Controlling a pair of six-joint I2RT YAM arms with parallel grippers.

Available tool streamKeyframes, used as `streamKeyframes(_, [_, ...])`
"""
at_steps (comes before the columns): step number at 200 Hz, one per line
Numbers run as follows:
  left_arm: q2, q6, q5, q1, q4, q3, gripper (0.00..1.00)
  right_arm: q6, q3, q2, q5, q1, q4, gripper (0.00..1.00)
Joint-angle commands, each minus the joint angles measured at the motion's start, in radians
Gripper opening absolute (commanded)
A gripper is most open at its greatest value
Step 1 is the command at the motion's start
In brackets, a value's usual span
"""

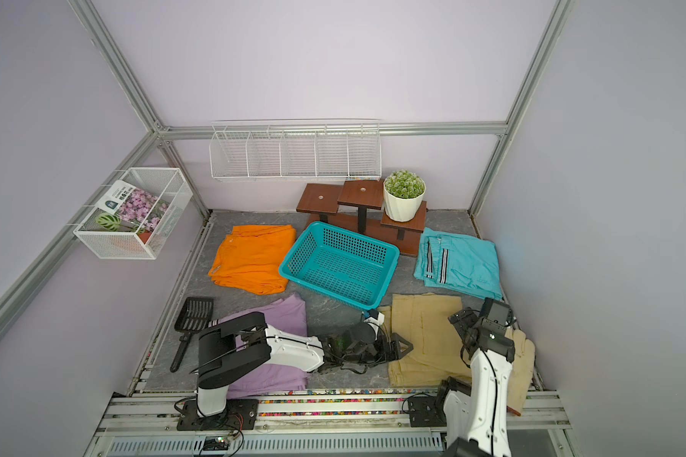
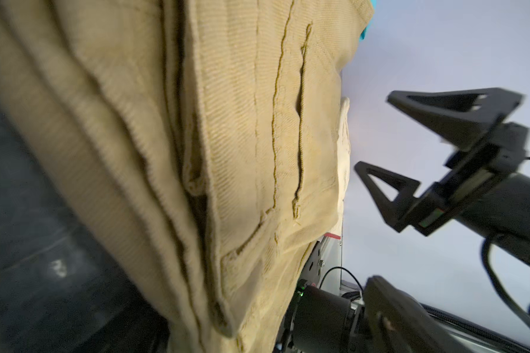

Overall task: Put the folded long pants in the basket
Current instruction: Pick up the long pant at the center of the board.

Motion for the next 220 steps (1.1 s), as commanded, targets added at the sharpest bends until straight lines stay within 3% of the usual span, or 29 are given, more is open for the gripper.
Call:
streamKeyframes(1, [0.011, -0.023, -0.033, -0.001, -0.088, -0.025, 1.0, -0.045, -0.028, 0.093, -0.18, -0.062, 0.058, 0.97])
streamKeyframes(23, [-0.037, -0.033, -0.094, -0.001, -0.178, -0.041, 1.0, -0.081, -0.014, 0.106, -0.233, -0.071, 0.041, 0.98])
streamKeyframes(75, [-0.068, -0.034, -0.139, 0.014, -0.386, 0.028, 1.0, -0.08, -0.079, -0.067, -0.21, -0.071, 0.068, 0.98])
streamKeyframes(112, [-0.009, -0.049, -0.052, 0.056, -0.301, 0.007, 1.0, -0.059, -0.064, -0.064, -0.087, -0.071, 0.05, 0.98])
streamKeyframes(165, [0.006, -0.027, -0.086, 0.062, -0.4, 0.1, 1.0, -0.095, 0.036, -0.067, -0.027, -0.071, 0.058, 0.98])
streamKeyframes(192, [0.051, -0.039, -0.066, 0.061, -0.337, 0.11, 0.98, -0.096, -0.037, -0.014, 0.032, -0.071, 0.154, 0.98])
streamKeyframes(220, [0.075, -0.035, -0.04, 0.061, -0.351, 0.139, 0.92, -0.103, -0.028, 0.132, -0.038, -0.071, 0.198, 0.97])
